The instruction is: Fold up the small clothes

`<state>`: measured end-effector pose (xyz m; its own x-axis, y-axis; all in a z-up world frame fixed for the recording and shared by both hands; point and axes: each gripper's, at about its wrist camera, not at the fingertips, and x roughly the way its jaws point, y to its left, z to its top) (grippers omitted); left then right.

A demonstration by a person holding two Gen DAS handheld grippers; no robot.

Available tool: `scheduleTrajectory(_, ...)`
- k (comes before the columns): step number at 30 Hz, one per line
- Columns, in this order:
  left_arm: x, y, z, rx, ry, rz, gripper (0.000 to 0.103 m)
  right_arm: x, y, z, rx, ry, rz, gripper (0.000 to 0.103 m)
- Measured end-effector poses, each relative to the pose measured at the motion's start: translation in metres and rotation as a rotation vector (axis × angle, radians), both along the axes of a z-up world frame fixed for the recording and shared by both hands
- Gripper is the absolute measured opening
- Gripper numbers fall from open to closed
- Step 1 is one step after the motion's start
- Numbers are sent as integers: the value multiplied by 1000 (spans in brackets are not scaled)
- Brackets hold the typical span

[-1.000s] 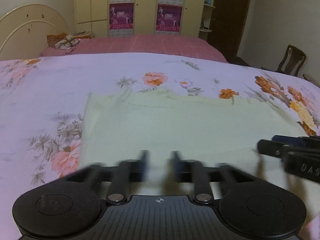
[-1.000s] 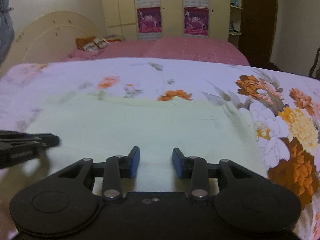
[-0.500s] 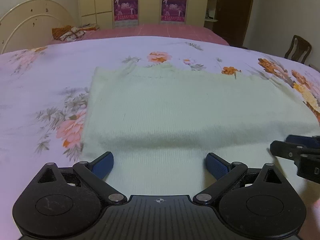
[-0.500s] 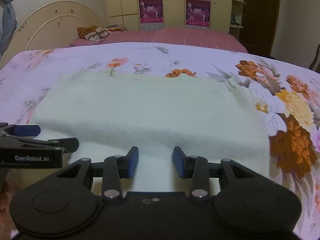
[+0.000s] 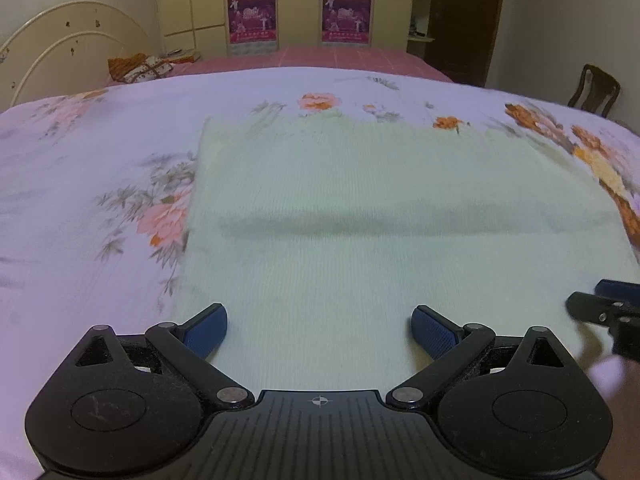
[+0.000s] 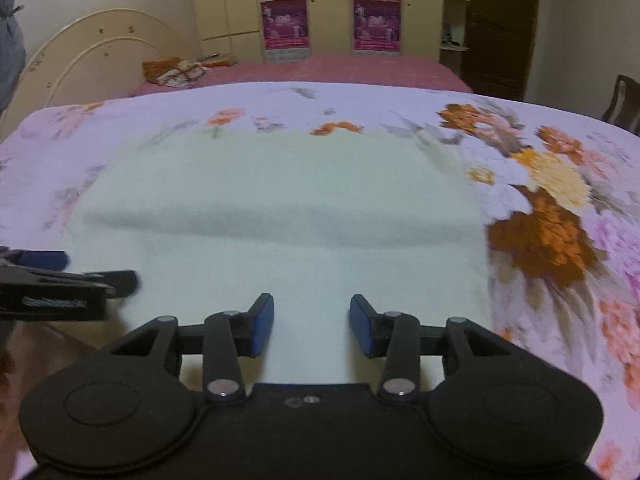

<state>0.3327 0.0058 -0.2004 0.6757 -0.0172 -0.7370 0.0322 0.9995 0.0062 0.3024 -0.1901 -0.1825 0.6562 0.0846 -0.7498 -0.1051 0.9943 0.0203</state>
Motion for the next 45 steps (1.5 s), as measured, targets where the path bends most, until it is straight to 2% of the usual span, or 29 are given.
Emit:
scheduleTrajectory(8,-8,4,-1,10,-8,-17,98,-12,-9,-2,-19,7,-1,42)
scheduleTrajectory(12,-16,11,0,0,-6,-13,98,-23,-17,-4,-63,-13,-12,42)
scheduleTrajectory(16,-20,12,2,-11,-2,8,98,-32,-30,-1,-27,-27,-76,42)
scheduleTrajectory(21,-19,9,0,1,-4,17,100,-29,-30,-4,-53,-6,-66,43)
scheduleTrajectory(24,-17,9,4,-13,3,29,100,-30,-30,7,1,-18,-67,43)
scheduleTrajectory(30,-14,3,11,-25,5,17,100,-23,-18,20,54,-47,-27,47)
scheduleTrajectory(34,-17,8,10,-49,23,39,100,-15,-6,22,70,-51,6,49)
scheduleTrajectory(36,-17,10,6,-37,22,47,100,-12,-2,20,79,-52,13,51)
scheduleTrajectory(42,-6,14,4,-32,16,72,100,-2,13,2,53,-2,30,51)
scheduleTrajectory(45,-8,17,7,-58,22,79,100,0,16,-1,25,10,47,51)
